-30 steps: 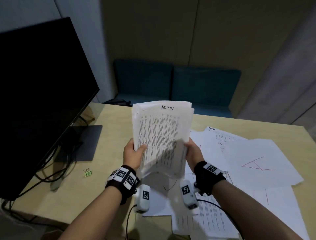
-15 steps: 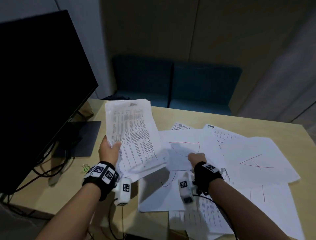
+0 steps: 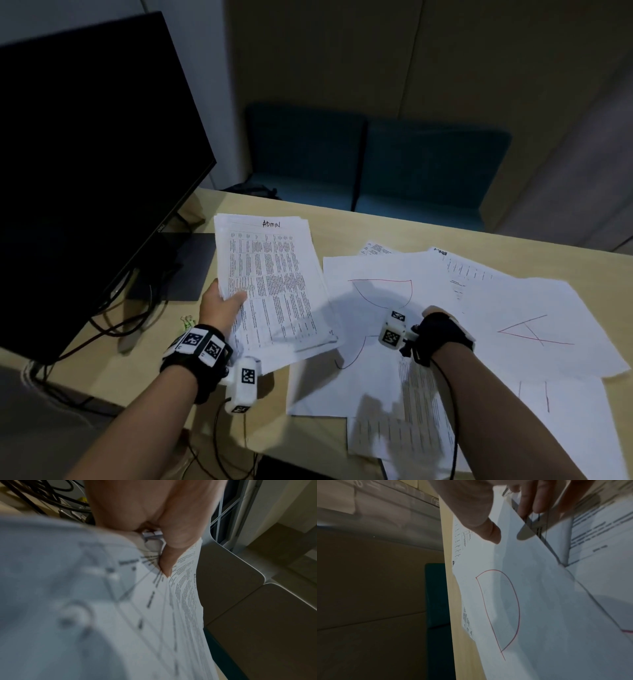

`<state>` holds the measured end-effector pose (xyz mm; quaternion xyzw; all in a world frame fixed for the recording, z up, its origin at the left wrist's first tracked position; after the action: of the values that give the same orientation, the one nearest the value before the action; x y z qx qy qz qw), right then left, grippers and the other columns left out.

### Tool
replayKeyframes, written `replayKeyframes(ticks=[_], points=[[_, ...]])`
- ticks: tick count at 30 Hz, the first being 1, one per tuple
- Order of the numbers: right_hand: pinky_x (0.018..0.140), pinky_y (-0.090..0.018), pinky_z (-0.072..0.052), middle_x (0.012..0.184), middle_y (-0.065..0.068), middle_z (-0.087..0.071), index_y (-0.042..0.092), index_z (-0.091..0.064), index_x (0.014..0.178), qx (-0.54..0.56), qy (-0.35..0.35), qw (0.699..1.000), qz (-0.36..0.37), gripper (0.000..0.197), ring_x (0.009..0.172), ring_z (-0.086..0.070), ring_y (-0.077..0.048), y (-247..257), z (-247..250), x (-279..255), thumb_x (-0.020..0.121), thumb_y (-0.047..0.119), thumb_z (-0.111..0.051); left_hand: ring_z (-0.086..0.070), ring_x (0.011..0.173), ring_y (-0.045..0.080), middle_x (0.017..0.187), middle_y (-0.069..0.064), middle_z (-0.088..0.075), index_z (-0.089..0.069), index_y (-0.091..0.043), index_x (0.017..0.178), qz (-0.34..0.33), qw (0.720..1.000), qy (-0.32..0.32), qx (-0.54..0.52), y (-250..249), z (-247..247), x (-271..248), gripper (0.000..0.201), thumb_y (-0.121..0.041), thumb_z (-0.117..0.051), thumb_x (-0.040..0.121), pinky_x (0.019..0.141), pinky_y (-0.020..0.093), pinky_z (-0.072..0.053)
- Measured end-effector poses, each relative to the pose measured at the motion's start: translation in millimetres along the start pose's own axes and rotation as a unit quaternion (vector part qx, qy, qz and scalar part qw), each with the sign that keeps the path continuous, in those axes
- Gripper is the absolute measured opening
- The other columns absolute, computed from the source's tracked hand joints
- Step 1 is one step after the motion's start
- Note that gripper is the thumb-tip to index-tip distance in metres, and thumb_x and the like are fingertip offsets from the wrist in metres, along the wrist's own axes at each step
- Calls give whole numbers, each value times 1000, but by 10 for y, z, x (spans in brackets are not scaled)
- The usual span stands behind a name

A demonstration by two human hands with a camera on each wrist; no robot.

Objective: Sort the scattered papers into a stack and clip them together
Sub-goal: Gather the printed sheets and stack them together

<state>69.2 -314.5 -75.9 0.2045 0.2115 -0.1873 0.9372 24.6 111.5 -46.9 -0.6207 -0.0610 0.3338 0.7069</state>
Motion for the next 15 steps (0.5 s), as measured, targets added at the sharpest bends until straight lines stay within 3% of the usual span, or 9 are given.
replayKeyframes(ticks=[2,4,6,8,10,11,13,15], points=[[93,-29,-49,118,-10,-64,9,-55,120,-20,10,1000,9,36,108,-62,-22,43,-9,-27,86,18,-62,-64,104,28,114,8,-66,-57,-12,124,0,1000,7,9,26,3,-19,36,-1,-57,90,99,45,-49],[81,-26,-45,111,-8,-65,15,-58,103,-64,39,997,-3,16,96,-60,-19,58,-59,-22,90,22,-59,-64,103,27,113,7,-66,-57,-12,123,-1,1000,10,19,48,11,-37,35,-1,-57,90,97,42,-49],[75,-28,-41,103,-12,-65,6,-58,95,-57,41,997,-20,19,86,-55,-22,105,-65,29,89,24,-60,-64,102,27,111,6,-66,-57,-12,122,5,1000,9,27,99,21,-40,35,-1,-57,89,97,43,-49],[75,-29,-42,103,-19,-65,3,-56,90,52,-38,997,-50,13,87,-57,-28,188,151,97,87,15,-59,-64,102,28,111,7,-66,-58,-11,122,19,999,14,35,166,10,-49,34,-2,-58,89,98,46,-50],[81,-33,-48,110,-23,-63,-3,-59,99,234,-141,959,-72,18,101,-61,-37,284,417,152,87,7,-49,-65,103,30,113,11,-67,-59,-9,120,37,999,13,37,268,-14,-38,33,0,-58,88,97,48,-50],[83,-37,-49,113,-25,-59,-6,-58,104,269,-193,943,-44,24,105,-60,-39,411,582,116,89,7,-45,-66,103,32,113,13,-68,-60,-8,119,48,998,14,36,340,-36,-34,33,2,-58,87,97,49,-51],[75,-37,-42,108,-23,-55,-6,-53,103,262,-274,923,62,23,96,-56,-35,791,938,-22,94,11,-40,-66,102,33,110,14,-68,-62,-6,119,77,996,22,39,498,-94,-43,36,6,-57,85,96,50,-51],[66,-28,-28,88,-14,-53,3,-46,93,267,-321,889,187,16,77,-48,-29,1163,1222,-240,98,14,-36,-66,102,32,108,13,-68,-62,-5,119,105,993,34,43,666,-154,-42,40,10,-58,82,97,50,-51]])
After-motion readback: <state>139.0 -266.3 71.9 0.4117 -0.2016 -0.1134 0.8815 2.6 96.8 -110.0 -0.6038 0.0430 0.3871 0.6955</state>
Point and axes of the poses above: each hand's wrist, its own x-axis towards the middle knuckle, its own z-axis out of the back of the hand, y = z × x, the point moved 9 cm from there along x, towards the middle knuckle
